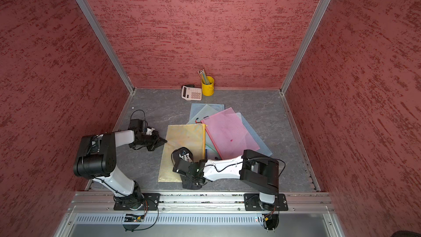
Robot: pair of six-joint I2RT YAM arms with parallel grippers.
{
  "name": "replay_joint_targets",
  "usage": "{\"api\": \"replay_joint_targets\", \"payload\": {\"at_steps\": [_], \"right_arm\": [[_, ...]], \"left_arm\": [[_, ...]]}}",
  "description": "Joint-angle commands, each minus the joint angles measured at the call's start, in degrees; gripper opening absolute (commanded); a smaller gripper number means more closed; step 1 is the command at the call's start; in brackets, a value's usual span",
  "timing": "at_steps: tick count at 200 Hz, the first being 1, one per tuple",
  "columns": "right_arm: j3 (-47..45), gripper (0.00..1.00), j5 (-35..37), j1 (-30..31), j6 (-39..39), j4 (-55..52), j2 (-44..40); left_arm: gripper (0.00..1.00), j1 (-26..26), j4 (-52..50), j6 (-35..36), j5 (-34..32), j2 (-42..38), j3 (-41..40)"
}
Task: Wipe the document bag
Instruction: Wipe the dirt from the document bag.
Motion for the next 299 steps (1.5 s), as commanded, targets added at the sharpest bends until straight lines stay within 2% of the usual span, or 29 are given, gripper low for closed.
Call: {"api": "replay_joint_targets", "payload": {"at_steps": [1, 29, 48, 76, 119, 136, 164, 183, 191, 204, 219, 239, 255, 277, 299], "right_arm": [[9.42, 0.00, 9.57, -5.72, -3.97, -3.87, -1.22], [20.34, 0.00, 17.64, -9.30, -10.50, 6.23, 6.71], [21.89, 0.00, 20.54, -10.54, -10.83, 13.67, 12.93], [21.25, 0.00, 20.76, -10.08, -8.35, 12.24, 19.03], [5.96, 0.00, 22.62, -6.56, 1.10, 8.87, 12.38], [1.50, 0.00, 22.65, -2.99, 7.10, 2.69, 9.25], [-4.04, 0.00, 16.06, 2.46, 20.60, -11.25, 4.95], [-6.38, 0.00, 16.84, 3.51, 23.84, -18.28, -0.97], [-5.54, 0.00, 19.25, 2.10, 22.43, -19.56, -3.73], [-1.53, 0.00, 22.56, -2.25, 15.77, -17.30, -6.15], [5.29, 0.00, 23.97, -7.05, 5.80, -8.36, -5.20], [15.38, 0.00, 21.14, -10.72, -3.90, 3.42, 2.15], [23.87, 0.00, 18.20, -11.14, -9.88, 9.44, 10.07], [29.24, 0.00, 13.85, -11.21, -11.52, 16.13, 18.82], [30.93, 0.00, 13.67, -11.23, -10.03, 19.55, 24.96]], "left_arm": [[0.00, -0.28, -0.34, 2.17, 0.02, -1.28, 0.54], [0.00, -1.12, 0.24, 2.05, -0.76, -2.20, -0.60], [0.00, -1.39, 0.47, 1.68, -0.95, -2.12, -0.94], [0.00, -1.38, 0.80, 1.56, -1.54, -1.68, -0.64], [0.00, -1.06, 1.41, 0.78, -1.72, -0.64, -0.12], [0.00, -0.64, 1.92, 0.34, -1.50, -0.38, -0.18], [0.00, 0.01, 0.91, 0.97, -0.89, 0.38, 0.83], [0.00, -0.15, -0.29, 2.63, -0.05, 0.52, 1.43], [0.00, -0.40, -1.69, 4.17, 0.69, 0.99, 2.15], [0.00, -0.94, -4.93, 6.42, 1.37, 1.59, 3.58], [0.00, -1.56, -6.00, 7.46, 0.92, 0.47, 3.34], [0.00, -1.92, -6.18, 7.50, 0.42, -0.85, 2.45], [0.00, -2.01, -5.44, 6.87, 0.56, -0.95, 1.95], [0.00, -2.53, -4.72, 6.24, 0.63, -0.21, 2.14], [0.00, -3.02, -4.12, 5.43, 0.37, 0.53, 2.29]]}}
